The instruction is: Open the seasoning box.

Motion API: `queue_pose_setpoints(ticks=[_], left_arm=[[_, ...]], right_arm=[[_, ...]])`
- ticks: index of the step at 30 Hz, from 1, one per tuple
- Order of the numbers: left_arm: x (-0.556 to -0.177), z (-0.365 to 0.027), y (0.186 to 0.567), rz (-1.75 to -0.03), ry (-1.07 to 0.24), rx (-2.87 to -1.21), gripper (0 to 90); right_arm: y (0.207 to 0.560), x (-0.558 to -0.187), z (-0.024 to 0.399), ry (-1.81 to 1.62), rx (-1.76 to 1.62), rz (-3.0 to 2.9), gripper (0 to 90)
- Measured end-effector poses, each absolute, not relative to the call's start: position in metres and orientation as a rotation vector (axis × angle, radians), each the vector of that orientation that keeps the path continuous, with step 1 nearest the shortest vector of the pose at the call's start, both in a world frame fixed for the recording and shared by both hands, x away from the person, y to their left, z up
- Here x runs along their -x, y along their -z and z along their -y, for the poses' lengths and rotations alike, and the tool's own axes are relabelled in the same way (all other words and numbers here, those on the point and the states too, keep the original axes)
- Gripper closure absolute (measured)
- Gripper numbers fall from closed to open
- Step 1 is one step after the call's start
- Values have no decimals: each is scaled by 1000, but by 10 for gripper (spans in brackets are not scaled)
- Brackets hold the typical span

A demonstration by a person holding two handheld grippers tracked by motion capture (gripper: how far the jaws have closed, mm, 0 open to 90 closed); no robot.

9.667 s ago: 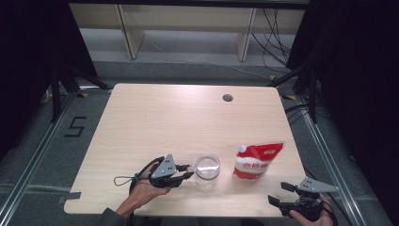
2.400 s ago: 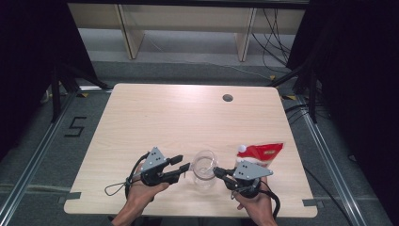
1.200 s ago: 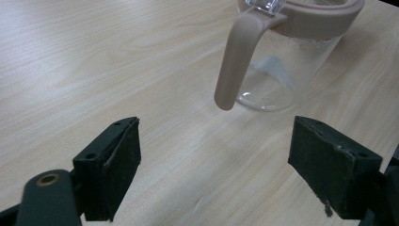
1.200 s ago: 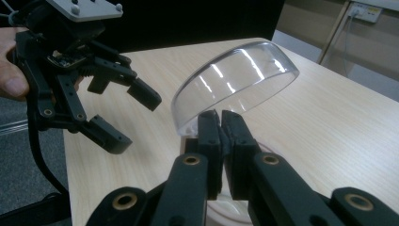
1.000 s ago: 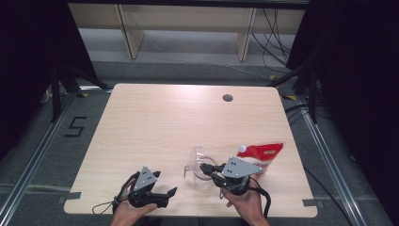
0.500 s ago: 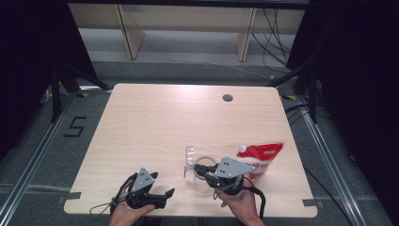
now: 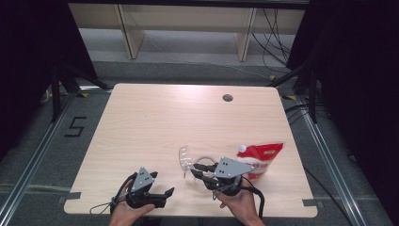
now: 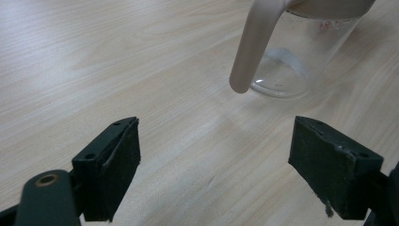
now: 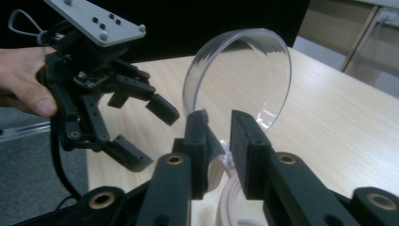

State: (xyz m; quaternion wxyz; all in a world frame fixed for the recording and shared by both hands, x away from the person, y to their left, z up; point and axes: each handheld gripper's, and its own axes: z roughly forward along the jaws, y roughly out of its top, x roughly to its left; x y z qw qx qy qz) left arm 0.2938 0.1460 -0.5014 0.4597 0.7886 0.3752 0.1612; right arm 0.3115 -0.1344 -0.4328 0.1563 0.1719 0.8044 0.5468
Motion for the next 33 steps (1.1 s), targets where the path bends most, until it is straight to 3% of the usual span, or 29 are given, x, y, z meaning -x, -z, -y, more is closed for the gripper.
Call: queue_pose_setpoints(ticks=[14, 33], left_arm=[[-292, -145, 501, -891, -342, -1914, 151], [-292, -143, 502, -865, -348, -1925, 151]], right_arm=[[443, -296, 176, -1562, -559, -2342, 589], [457, -272, 245, -1554, -624, -2291, 465]])
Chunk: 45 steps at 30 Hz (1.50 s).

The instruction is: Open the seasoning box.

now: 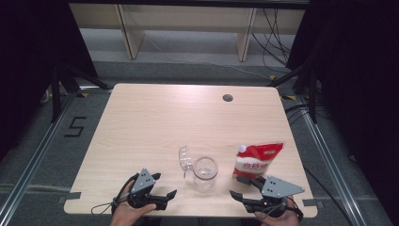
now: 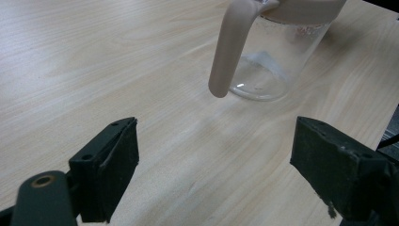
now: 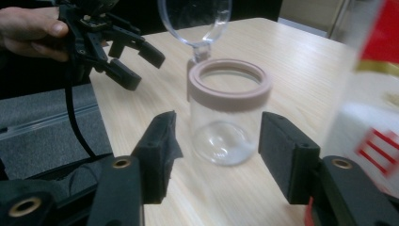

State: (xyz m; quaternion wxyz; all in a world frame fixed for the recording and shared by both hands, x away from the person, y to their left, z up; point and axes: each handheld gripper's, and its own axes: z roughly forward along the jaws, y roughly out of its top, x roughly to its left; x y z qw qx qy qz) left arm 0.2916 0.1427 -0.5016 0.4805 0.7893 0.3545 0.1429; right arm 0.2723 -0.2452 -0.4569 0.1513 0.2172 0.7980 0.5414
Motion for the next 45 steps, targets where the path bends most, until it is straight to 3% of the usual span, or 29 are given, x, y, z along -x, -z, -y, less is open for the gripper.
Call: queue_pose_setpoints(ticks=[13, 21, 45], left_arm=[[-291, -142, 502, -876, -349, -1933, 152], [-292, -142, 502, -859, -351, -1933, 152], [-292, -142, 503, -847, -355, -1954, 152]], right_arm=[[465, -267, 294, -1505, -783, -2218, 366], [469, -269, 317, -1468, -812, -2176, 357], [474, -284, 347, -1437, -940, -2097, 194]])
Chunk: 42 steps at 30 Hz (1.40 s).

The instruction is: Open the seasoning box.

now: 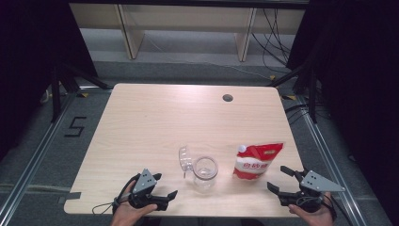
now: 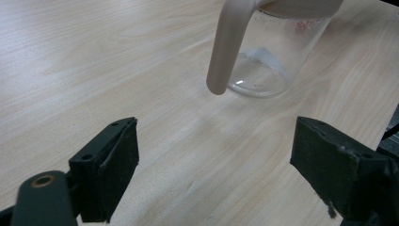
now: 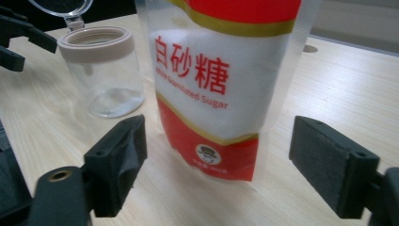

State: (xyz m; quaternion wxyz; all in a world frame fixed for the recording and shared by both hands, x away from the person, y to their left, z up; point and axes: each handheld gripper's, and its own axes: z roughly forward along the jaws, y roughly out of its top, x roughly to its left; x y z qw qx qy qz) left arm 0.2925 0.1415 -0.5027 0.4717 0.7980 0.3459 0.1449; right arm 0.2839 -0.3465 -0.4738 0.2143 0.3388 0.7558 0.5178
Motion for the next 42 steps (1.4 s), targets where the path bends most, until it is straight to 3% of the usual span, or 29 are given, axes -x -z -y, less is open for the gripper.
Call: queue_pose_setpoints(ticks=[42], left_arm=[[-293, -140, 502, -867, -338, -1930, 152]], right_arm=[[480, -336, 336, -1482, -776, -2099, 161]])
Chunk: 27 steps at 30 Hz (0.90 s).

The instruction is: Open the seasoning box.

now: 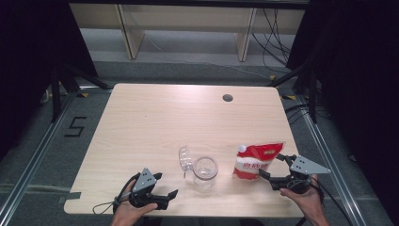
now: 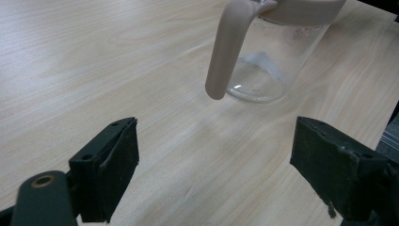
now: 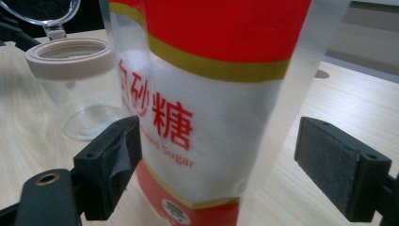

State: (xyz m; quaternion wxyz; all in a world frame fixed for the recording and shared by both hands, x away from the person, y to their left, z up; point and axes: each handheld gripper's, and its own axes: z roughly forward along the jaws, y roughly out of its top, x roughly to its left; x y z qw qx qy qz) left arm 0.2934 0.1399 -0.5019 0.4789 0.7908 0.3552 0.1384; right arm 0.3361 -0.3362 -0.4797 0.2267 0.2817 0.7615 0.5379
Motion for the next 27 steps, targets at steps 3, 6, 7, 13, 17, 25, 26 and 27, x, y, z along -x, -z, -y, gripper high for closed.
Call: queue_pose_setpoints(ticks=[3, 6, 7, 13, 17, 25, 26, 27], left_arm=[[-294, -139, 502, -865, -337, -1928, 152], [-295, -138, 503, -861, -330, -1924, 152], [-295, -138, 503, -860, -330, -1927, 152], [-295, -139, 503, -859, -331, -1930, 152], [-294, -140, 502, -860, -334, -1937, 152], [-295, -140, 503, -857, -333, -1933, 152], [-295, -140, 502, -858, -334, -1935, 152], [-295, -140, 502, -858, -334, -1935, 152]], right_arm=[[482, -337, 335, -1493, -764, -2100, 158], [485, -335, 333, -1514, -793, -2129, 156], [486, -336, 333, -1514, -788, -2123, 156], [488, -340, 332, -1511, -716, -2109, 154], [490, -339, 330, -1517, -750, -2126, 154], [493, -341, 327, -1526, -756, -2112, 156], [492, -340, 328, -1540, -763, -2133, 155], [492, -340, 328, -1540, -763, -2133, 155]])
